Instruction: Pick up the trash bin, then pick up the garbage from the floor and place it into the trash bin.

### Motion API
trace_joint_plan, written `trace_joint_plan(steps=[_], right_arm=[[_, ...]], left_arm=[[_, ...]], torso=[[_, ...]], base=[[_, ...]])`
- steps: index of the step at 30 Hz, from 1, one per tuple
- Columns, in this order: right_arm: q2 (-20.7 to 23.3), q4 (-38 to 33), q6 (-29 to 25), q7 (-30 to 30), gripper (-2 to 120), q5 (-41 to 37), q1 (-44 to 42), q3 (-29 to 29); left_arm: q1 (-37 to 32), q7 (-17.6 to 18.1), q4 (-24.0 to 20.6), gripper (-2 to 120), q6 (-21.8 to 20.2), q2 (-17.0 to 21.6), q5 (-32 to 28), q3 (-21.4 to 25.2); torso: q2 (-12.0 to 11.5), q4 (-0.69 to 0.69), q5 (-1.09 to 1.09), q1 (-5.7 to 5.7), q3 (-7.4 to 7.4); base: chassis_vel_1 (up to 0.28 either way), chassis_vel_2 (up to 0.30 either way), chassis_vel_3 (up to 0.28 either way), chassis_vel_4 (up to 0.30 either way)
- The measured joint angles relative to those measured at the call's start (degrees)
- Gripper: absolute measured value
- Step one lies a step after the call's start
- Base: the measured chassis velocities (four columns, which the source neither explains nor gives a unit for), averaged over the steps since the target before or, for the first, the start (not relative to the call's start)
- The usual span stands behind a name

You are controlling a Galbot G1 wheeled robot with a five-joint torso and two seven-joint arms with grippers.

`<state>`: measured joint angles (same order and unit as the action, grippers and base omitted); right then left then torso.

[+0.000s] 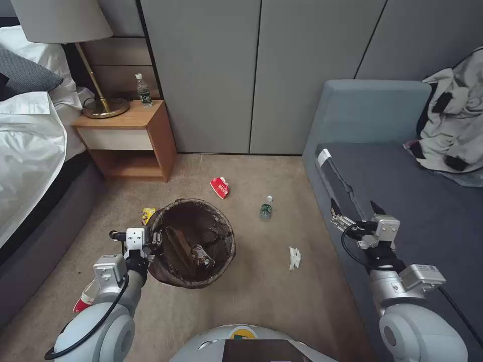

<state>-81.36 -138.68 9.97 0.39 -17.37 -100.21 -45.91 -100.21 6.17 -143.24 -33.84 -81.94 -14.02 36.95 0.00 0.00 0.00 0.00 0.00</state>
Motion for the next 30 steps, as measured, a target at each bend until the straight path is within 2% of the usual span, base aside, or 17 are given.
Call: trace_joint_plan(steps=[7,13,18,19,25,30], right_arm=[[0.27,1.19,0.17,-0.16,100,0.63,0.05,1.05],[1.84,5.91,2.25,0.05,100,2.76,1.59,6.46],[2.98,11.19,3.58,1.37,100,5.06,3.93,11.06],[3.39,14.12,4.25,1.75,100,5.04,5.14,12.70],[3.93,21.67,6.39,-0.12,100,3.47,7.73,15.06],[3.94,28.19,8.11,0.90,100,1.27,10.73,17.33]], left_arm=[[0.03,-0.01,0.00,7,0.02,-0.01,0.01,-0.04],[-0.02,-0.02,0.00,7,0.02,0.03,0.03,-0.13],[-0.34,-0.01,0.00,7,0.02,0.04,0.03,0.12],[-0.46,-0.01,0.00,7,0.03,-0.04,0.04,0.21],[-0.77,0.00,0.00,7,0.02,-0.26,0.13,0.32],[-1.05,0.05,0.00,7,0.03,-0.36,0.27,0.35]], torso=[[0.00,-0.01,-0.01,0.01,0.01],[0.00,0.00,0.00,0.00,0.00],[0.00,0.00,-0.01,0.00,0.00],[0.00,0.00,0.00,0.00,0.00],[0.00,-0.01,0.00,0.00,0.00],[0.00,-0.01,0.00,0.00,0.00]], base=[[-0.077,0.097,0.100,-0.081],[-0.008,0.012,0.004,-0.007],[0.000,0.000,0.000,0.000],[0.000,0.000,0.000,0.000],[0.000,0.000,0.000,0.000],[0.000,0.000,0.000,0.000]])
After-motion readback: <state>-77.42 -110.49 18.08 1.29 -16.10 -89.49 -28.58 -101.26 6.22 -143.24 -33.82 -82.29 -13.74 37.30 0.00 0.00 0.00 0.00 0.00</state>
